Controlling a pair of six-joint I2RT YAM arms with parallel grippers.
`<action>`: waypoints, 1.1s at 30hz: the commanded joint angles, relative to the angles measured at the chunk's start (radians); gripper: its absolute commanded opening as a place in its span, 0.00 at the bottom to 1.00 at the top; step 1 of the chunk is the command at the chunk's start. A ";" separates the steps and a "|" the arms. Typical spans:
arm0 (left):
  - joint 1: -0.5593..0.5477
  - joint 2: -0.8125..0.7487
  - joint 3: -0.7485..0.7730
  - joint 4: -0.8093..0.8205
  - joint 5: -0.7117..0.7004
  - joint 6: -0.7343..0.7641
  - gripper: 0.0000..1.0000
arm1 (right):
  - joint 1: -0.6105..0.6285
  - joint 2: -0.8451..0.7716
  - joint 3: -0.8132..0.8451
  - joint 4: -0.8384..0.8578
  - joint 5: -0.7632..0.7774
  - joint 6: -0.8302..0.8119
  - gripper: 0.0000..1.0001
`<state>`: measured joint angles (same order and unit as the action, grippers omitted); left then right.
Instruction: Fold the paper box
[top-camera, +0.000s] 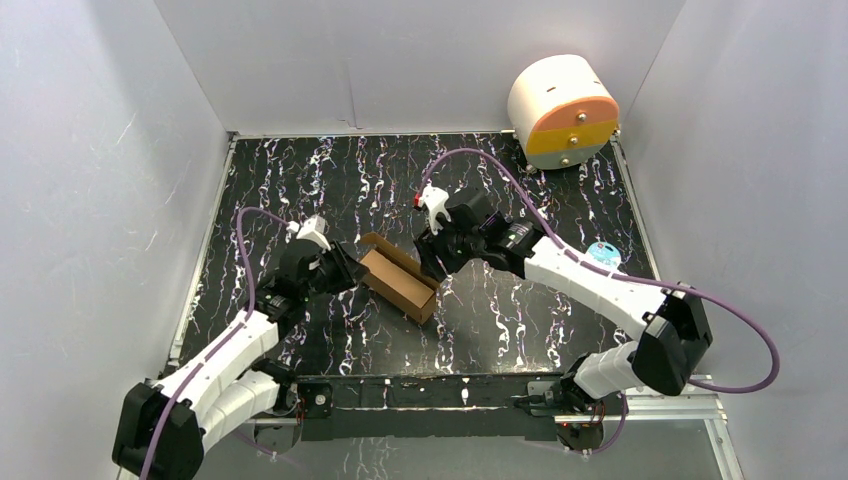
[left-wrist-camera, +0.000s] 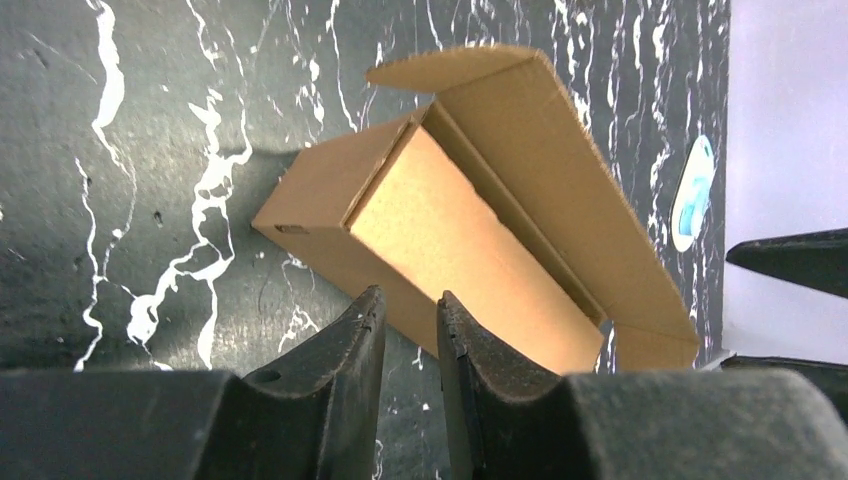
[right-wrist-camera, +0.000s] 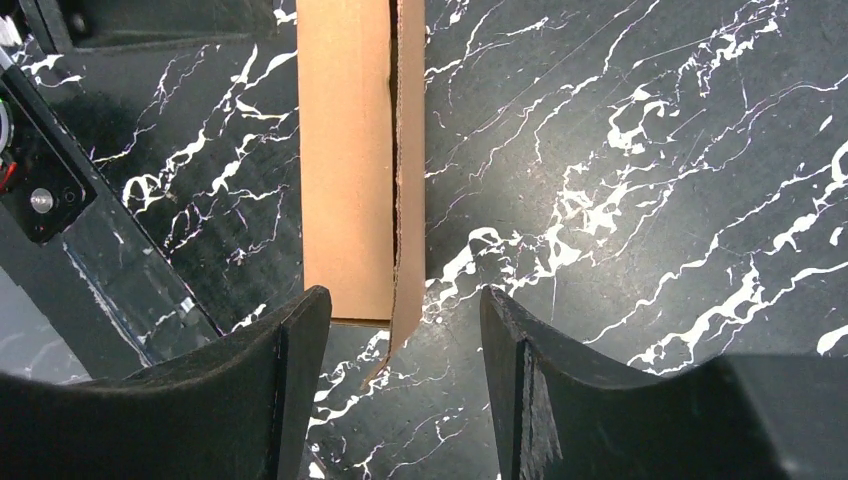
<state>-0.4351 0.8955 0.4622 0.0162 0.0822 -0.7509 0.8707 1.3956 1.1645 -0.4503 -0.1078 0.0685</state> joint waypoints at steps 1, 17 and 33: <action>-0.004 0.019 -0.007 -0.028 0.115 -0.008 0.23 | 0.002 0.016 0.033 0.010 -0.021 0.007 0.66; -0.042 0.125 -0.183 0.341 0.226 -0.183 0.22 | 0.002 0.305 0.260 -0.012 -0.082 -0.261 0.34; -0.132 0.298 -0.142 0.530 0.044 -0.216 0.23 | 0.002 0.572 0.578 -0.257 -0.267 -0.642 0.00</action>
<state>-0.5556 1.1702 0.2901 0.4629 0.2050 -0.9627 0.8639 1.9240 1.6623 -0.6033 -0.2920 -0.4496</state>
